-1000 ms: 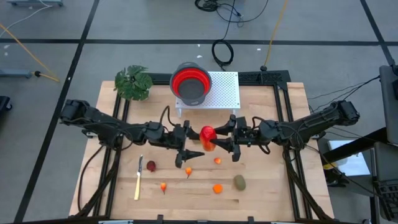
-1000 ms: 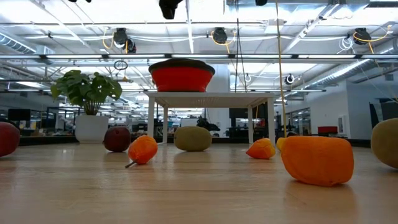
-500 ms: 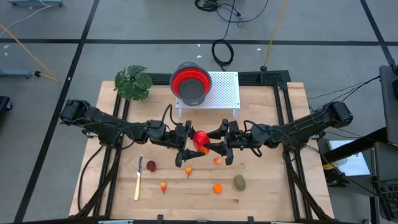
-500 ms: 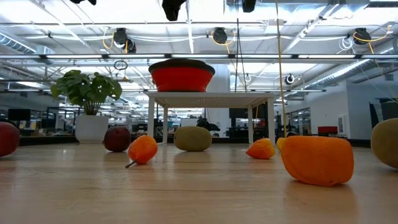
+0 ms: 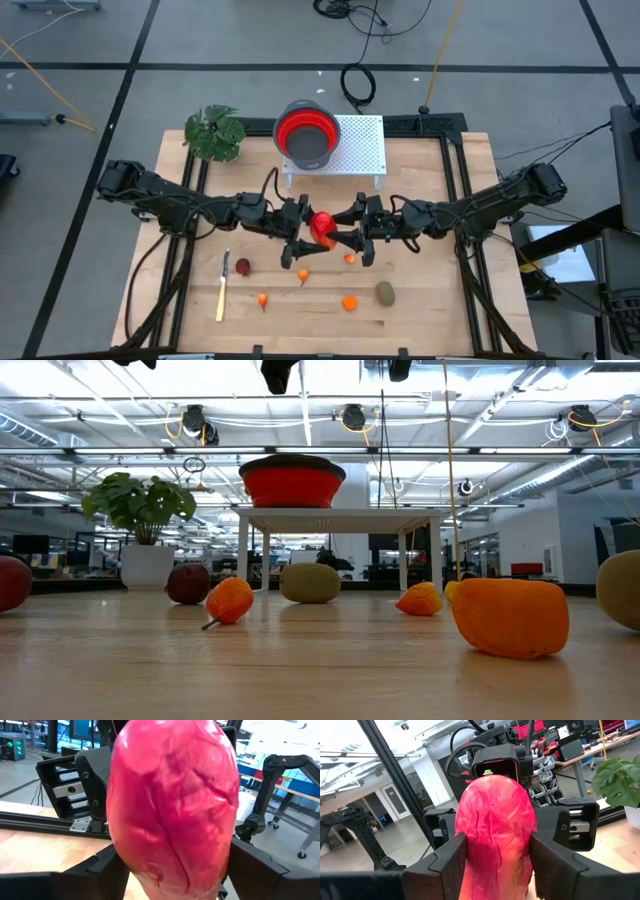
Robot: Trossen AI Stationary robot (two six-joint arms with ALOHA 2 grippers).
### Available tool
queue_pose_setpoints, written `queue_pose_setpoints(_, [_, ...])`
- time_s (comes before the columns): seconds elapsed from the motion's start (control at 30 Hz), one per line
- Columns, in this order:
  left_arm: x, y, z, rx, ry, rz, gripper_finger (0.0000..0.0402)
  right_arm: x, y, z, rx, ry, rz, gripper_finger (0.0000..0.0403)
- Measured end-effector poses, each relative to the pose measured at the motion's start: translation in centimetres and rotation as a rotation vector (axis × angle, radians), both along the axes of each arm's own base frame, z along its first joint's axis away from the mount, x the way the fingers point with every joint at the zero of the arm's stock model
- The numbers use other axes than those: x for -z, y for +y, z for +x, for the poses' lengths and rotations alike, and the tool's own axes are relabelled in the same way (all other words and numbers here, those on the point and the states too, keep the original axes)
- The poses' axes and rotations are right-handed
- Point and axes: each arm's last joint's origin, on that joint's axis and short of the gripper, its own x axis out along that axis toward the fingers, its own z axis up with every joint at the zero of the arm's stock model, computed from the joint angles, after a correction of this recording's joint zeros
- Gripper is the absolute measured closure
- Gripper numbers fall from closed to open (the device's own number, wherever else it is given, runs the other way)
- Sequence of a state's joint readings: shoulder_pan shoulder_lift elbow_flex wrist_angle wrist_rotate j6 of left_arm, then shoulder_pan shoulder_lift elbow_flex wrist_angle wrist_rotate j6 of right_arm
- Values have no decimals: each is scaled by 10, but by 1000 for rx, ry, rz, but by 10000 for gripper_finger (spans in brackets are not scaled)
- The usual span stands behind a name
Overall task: Pick & Place Fruit
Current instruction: Put the mango into the red strainer bowl on the shelf
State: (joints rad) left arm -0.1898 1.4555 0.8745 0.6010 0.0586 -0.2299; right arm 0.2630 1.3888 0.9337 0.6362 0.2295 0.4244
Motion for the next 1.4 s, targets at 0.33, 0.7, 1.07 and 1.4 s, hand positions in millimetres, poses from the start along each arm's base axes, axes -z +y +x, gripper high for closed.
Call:
queue_pose_setpoints(0.33, [1,0,0,4,5,13,170,0,1,0,-49,1,-3,208])
queue_pose_setpoints(0.7, [6,-1,-1,22,65,30,169,3,2,-1,-93,34,-34,208])
queue_pose_setpoints(1.07, [7,-1,-1,30,68,29,169,3,2,-1,-104,32,-33,187])
queue_pose_setpoints(1.4, [8,-1,-1,31,78,30,167,2,-1,-1,-184,39,8,145])
